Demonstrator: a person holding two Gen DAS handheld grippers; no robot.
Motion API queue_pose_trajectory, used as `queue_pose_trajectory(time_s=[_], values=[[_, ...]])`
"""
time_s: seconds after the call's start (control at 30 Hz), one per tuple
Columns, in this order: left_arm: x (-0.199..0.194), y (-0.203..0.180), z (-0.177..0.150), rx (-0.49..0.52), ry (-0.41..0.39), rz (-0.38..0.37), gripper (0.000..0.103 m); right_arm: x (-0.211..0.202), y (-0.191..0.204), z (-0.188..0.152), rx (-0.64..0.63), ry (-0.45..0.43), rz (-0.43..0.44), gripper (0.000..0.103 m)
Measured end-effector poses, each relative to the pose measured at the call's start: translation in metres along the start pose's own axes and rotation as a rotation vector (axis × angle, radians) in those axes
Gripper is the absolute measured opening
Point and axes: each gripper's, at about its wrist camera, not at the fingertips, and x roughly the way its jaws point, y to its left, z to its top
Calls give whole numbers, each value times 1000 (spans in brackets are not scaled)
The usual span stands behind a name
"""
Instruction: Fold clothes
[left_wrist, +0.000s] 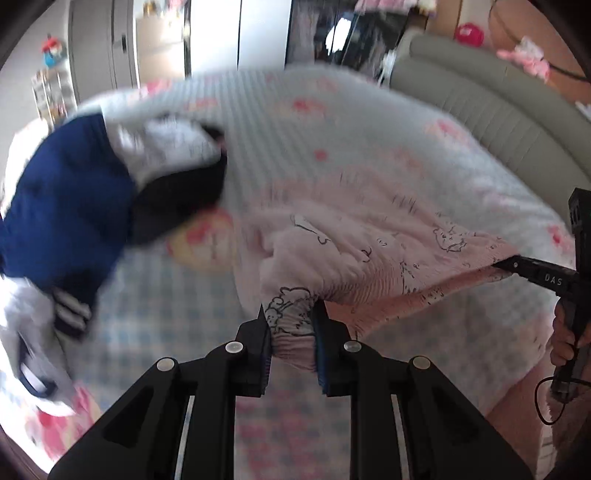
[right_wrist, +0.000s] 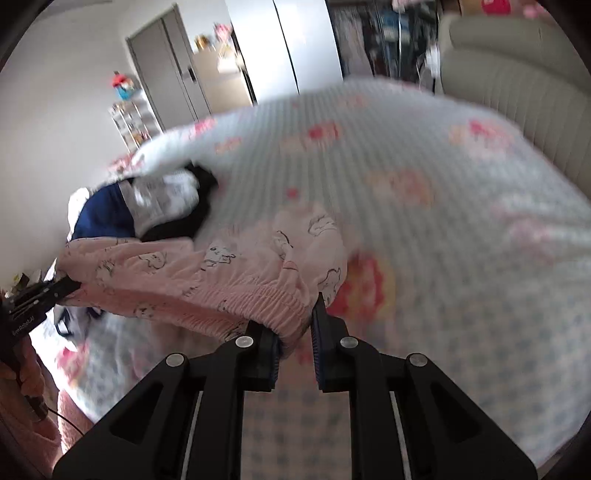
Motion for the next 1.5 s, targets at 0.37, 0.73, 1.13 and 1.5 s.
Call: queue_pose_trajectory(time_s=[0.37, 0.73, 1.13, 1.5], values=[[23, 27, -60, -113, 101, -83, 29, 55, -31, -110, 146, 224, 47, 48], [3, -26, -47, 108, -12, -50, 45, 59, -6, -100, 97, 194, 62, 72], [42, -49, -49, 207, 82, 95, 5, 53, -6, -99, -21, 186, -70, 31], [3, 5, -55, 64, -1, 106, 1, 33, 12, -97, -113, 116, -99, 15]])
